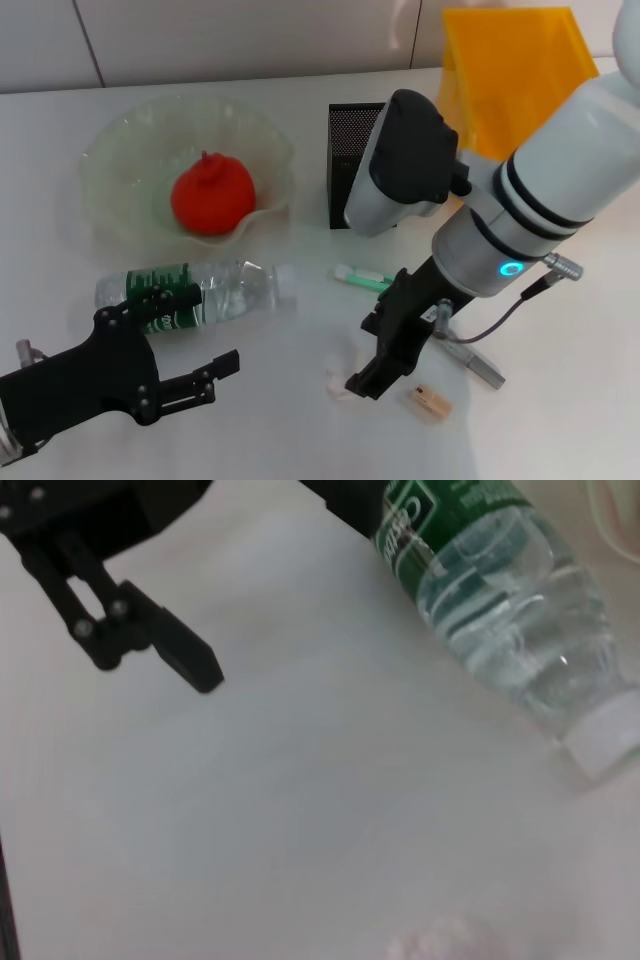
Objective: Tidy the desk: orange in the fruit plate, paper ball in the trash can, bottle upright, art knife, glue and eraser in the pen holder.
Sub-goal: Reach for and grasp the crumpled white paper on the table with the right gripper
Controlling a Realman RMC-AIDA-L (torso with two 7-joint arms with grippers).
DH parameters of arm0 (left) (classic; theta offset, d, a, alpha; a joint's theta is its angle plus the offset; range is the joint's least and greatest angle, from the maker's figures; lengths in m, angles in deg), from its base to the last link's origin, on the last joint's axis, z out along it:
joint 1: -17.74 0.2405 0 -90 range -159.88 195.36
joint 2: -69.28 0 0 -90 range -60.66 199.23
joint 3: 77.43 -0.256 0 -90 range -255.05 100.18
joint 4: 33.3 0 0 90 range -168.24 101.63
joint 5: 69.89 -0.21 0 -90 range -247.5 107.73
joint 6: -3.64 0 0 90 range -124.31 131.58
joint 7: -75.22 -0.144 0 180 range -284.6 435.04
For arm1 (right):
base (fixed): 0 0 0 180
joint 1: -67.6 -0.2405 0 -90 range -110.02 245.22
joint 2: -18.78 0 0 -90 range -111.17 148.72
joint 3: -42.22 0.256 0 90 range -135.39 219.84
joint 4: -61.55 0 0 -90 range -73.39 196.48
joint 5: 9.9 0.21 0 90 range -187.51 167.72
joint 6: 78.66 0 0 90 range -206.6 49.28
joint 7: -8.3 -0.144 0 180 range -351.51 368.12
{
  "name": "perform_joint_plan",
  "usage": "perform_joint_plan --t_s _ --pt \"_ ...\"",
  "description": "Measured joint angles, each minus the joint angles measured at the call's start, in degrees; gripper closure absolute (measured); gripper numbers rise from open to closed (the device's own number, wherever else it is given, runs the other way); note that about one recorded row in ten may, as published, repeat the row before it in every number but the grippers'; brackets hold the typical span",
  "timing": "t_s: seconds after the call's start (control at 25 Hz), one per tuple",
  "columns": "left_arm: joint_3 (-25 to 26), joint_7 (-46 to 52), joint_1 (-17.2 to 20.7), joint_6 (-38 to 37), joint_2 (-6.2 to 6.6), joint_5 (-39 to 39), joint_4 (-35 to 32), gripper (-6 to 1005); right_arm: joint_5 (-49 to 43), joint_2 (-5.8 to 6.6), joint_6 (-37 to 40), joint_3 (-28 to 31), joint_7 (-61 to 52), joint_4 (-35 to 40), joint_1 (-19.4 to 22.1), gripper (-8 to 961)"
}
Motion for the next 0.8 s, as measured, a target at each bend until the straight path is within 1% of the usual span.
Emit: perform_joint_plan --t_s 0.36,0.8 --pt "-0.45 0.0 -0.47 0.78 -0.18 0.0 0.01 135 1.56 0.0 -5.03 -3.44 -0.07 -2.66 -0.06 185" --pt "-0.11 0.0 -0.36 0.78 -0.27 -0.76 0.09 135 1.54 0.08 -6.56 -5.91 -0.58 -4.19 -1.15 269"
